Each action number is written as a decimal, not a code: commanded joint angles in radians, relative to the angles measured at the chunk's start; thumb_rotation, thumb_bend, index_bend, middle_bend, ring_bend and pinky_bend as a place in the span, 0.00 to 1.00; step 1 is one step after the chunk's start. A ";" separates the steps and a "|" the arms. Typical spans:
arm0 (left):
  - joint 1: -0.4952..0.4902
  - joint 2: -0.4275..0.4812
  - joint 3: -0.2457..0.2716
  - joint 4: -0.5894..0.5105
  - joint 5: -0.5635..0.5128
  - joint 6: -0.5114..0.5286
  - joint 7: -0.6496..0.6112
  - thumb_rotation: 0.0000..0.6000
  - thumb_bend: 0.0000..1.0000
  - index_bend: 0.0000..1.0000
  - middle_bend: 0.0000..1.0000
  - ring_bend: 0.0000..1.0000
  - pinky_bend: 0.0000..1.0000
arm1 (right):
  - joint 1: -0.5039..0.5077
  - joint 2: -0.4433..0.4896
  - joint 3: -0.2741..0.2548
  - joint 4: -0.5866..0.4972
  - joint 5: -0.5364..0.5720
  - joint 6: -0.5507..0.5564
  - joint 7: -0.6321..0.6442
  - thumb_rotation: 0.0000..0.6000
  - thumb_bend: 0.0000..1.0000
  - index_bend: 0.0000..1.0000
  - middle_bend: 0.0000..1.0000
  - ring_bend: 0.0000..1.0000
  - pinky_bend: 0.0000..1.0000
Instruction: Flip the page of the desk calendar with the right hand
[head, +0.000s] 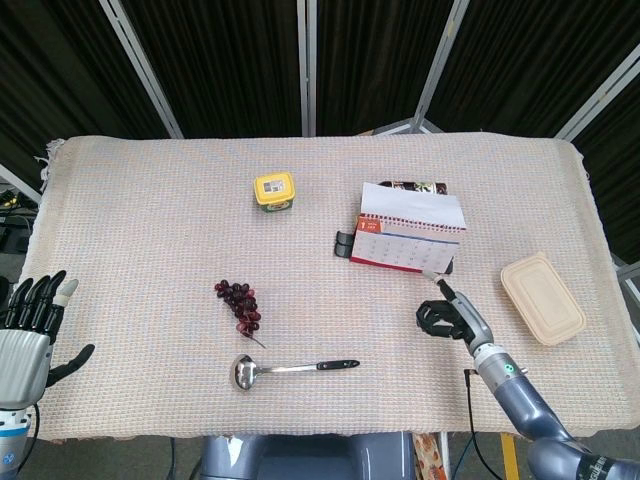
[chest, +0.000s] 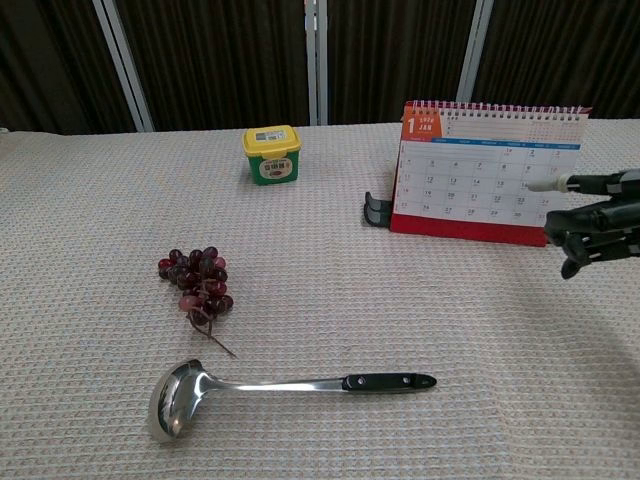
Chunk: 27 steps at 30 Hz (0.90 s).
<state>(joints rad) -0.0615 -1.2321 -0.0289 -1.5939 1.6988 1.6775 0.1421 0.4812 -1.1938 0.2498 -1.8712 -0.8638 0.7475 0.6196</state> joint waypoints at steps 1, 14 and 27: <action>0.001 0.000 -0.001 0.000 0.000 0.001 0.002 1.00 0.17 0.00 0.00 0.00 0.00 | 0.022 -0.034 0.004 0.040 0.047 -0.031 0.007 1.00 0.42 0.00 0.63 0.65 0.51; -0.001 -0.006 -0.002 -0.001 0.003 -0.003 0.020 1.00 0.17 0.00 0.00 0.00 0.00 | 0.033 -0.110 0.021 0.161 0.136 -0.072 0.025 1.00 0.42 0.00 0.63 0.65 0.51; -0.006 -0.012 -0.002 0.004 0.006 -0.011 0.022 1.00 0.17 0.00 0.00 0.00 0.00 | 0.044 -0.157 0.064 0.260 0.200 -0.137 0.055 1.00 0.43 0.00 0.63 0.65 0.51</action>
<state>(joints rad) -0.0678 -1.2437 -0.0306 -1.5904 1.7051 1.6662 0.1640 0.5237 -1.3446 0.3095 -1.6200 -0.6697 0.6162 0.6717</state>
